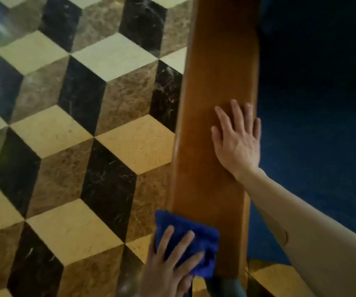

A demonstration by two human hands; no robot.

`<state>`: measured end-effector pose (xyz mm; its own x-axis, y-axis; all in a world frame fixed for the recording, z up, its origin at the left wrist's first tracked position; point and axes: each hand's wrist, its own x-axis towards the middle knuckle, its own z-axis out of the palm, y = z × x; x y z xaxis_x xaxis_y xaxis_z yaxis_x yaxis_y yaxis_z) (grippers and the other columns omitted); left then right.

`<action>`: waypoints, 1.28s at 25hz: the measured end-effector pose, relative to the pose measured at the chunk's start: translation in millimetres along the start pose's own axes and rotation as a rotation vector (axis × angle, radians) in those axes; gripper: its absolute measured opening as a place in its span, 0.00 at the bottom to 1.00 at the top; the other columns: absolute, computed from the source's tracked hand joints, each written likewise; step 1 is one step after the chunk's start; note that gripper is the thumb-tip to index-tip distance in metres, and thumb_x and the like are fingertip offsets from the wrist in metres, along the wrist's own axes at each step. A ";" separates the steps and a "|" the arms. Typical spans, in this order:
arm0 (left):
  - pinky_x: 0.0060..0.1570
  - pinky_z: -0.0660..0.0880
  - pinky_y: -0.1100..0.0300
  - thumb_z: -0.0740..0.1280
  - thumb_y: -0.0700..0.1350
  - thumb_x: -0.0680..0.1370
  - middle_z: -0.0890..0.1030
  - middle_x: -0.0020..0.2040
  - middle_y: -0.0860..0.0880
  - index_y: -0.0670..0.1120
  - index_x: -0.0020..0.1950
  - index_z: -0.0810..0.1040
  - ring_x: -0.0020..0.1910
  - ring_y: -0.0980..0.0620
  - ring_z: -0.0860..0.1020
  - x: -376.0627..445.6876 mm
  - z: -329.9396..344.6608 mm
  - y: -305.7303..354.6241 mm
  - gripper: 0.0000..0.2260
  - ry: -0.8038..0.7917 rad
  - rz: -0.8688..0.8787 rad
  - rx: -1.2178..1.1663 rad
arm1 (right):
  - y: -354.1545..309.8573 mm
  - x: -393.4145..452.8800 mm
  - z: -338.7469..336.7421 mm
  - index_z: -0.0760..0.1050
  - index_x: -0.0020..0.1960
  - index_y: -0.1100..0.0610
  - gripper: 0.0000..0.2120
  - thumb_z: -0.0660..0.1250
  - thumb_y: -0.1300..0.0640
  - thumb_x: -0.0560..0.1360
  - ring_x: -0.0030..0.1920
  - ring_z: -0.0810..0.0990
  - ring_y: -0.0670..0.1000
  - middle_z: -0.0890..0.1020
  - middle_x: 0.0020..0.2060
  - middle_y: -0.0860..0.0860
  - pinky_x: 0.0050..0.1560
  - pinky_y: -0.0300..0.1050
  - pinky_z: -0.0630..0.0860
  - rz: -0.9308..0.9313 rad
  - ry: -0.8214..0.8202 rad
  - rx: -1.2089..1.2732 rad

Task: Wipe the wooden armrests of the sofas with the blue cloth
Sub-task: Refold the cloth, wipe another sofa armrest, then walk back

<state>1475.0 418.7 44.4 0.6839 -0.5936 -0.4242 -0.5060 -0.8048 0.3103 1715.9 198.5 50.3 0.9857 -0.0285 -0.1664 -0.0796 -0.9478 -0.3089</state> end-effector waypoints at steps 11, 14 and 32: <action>0.52 0.77 0.49 0.49 0.60 0.83 0.62 0.76 0.41 0.54 0.80 0.47 0.60 0.39 0.78 340.3 -217.0 -137.3 0.28 0.599 -0.587 -0.429 | -2.9 4.5 9.7 0.57 0.78 0.46 0.26 0.49 0.42 0.82 0.80 0.46 0.59 0.53 0.80 0.54 0.76 0.66 0.50 0.003 0.008 -0.049; 0.61 0.71 0.51 0.52 0.55 0.84 0.68 0.75 0.42 0.48 0.81 0.51 0.68 0.39 0.73 447.4 -279.4 -202.3 0.26 0.608 -0.568 -0.535 | -6.6 7.6 14.0 0.57 0.78 0.45 0.26 0.50 0.42 0.82 0.80 0.46 0.59 0.54 0.80 0.53 0.77 0.65 0.49 -0.007 0.014 -0.068; 0.43 0.77 0.64 0.46 0.63 0.81 0.78 0.59 0.52 0.53 0.68 0.68 0.42 0.61 0.77 -52.5 -20.3 54.8 0.23 0.328 -0.737 -0.514 | -34.8 -264.6 -14.6 0.67 0.71 0.43 0.23 0.52 0.37 0.79 0.67 0.74 0.50 0.75 0.67 0.48 0.68 0.55 0.71 0.121 -0.216 0.410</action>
<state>1422.0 405.7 101.0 0.8910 0.1540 -0.4270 0.3496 -0.8329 0.4290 1460.0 234.4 118.8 0.9158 -0.0230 -0.4011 -0.2866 -0.7369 -0.6122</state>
